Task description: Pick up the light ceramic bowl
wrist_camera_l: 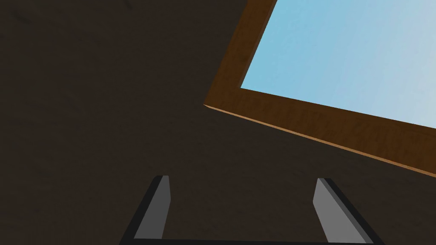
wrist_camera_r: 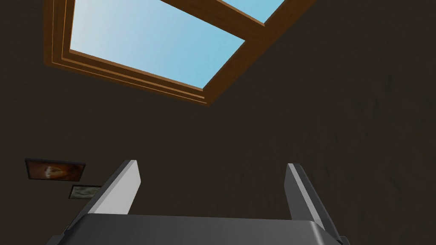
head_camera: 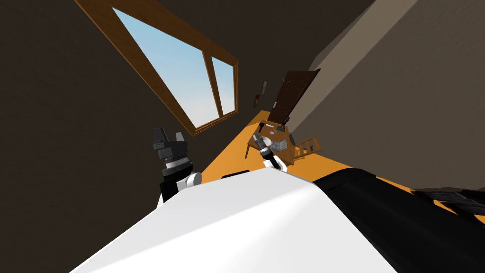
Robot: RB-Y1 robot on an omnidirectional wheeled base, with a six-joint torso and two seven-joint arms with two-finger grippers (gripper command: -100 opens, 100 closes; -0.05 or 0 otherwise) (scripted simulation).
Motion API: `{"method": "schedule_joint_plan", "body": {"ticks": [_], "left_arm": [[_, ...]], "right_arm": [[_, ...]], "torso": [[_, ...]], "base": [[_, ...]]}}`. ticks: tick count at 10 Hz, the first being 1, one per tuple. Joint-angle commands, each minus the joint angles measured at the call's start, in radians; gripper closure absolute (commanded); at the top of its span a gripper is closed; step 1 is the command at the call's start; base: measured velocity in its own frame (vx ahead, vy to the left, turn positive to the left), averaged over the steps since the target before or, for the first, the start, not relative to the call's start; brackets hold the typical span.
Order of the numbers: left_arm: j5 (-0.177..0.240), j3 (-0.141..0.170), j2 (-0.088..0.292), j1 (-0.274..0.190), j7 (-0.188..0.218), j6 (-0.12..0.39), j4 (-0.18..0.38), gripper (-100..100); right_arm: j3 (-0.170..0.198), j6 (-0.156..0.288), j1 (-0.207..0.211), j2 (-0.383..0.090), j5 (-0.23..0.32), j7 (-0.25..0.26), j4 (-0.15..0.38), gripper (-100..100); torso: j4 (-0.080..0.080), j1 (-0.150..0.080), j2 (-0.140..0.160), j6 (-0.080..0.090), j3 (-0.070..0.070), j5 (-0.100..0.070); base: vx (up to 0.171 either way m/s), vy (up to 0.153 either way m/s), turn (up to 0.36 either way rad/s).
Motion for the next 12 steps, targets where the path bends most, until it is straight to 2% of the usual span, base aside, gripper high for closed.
{"method": "schedule_joint_plan", "body": {"ticks": [1,2,3,4,5,6,7,9,10,12], "left_arm": [[0.0,0.0,0.0,0.0,0.0,0.0,0.0,0],[0.0,0.0,0.0,0.0,0.0,0.0,0.0,0],[0.0,0.0,0.0,0.0,0.0,0.0,0.0,0],[0.0,0.0,0.0,0.0,0.0,0.0,0.0,0],[0.0,0.0,0.0,0.0,0.0,0.0,0.0,0],[0.0,0.0,0.0,0.0,0.0,0.0,0.0,0],[0.0,0.0,0.0,0.0,0.0,0.0,0.0,0],[0.0,0.0,0.0,0.0,0.0,0.0,0.0,0],[0.0,0.0,0.0,0.0,0.0,0.0,0.0,0],[0.0,0.0,0.0,0.0,0.0,0.0,0.0,0]], "right_arm": [[0.012,-0.005,-0.022,-0.044,0.023,0.023,0.05,-100],[0.012,-0.005,-0.022,-0.044,0.023,0.023,0.083,-100],[0.025,-0.007,-0.039,-0.082,0.046,0.045,0.119,-100],[0.025,-0.007,-0.039,-0.082,0.046,0.045,0.152,-100],[0.038,-0.008,-0.055,-0.119,0.071,0.067,0.185,-100],[0.038,-0.008,-0.055,-0.119,0.071,0.067,0.211,-100],[0.052,-0.01,-0.072,-0.156,0.097,0.091,0.242,-100],[0.052,-0.01,-0.072,-0.156,0.097,0.091,0.285,-100],[0.067,-0.011,-0.088,-0.192,0.124,0.116,0.319,-100],[0.067,-0.011,-0.088,-0.192,0.124,0.116,0.353,-100]], "torso": [[0.0,0.0,0.0,0.0,0.0,0.0],[0.0,0.0,0.0,-0.001,0.0,0.0],[0.0,0.0,-0.001,0.0,-0.001,0.0],[0.0,0.0,-0.001,-0.001,-0.001,0.0],[0.0,0.0,-0.002,0.0,-0.001,0.0],[0.0,0.0,-0.002,-0.001,-0.001,0.0],[0.0,-0.001,-0.002,0.0,-0.001,0.0],[0.0,-0.001,-0.002,0.0,-0.001,0.0],[-0.001,-0.002,-0.003,0.0,-0.002,0.0],[-0.001,-0.002,-0.003,0.0,-0.002,0.0]], "base": [[-0.049,0.048,0.108],[-0.033,0.042,0.065],[-0.034,0.051,0.14],[-0.025,0.037,0.049],[-0.028,0.037,0.116],[-0.025,0.03,0.074],[-0.036,0.04,0.135],[-0.015,0.022,0.024],[-0.012,0.027,0.139],[-0.007,0.015,0.031]]}}
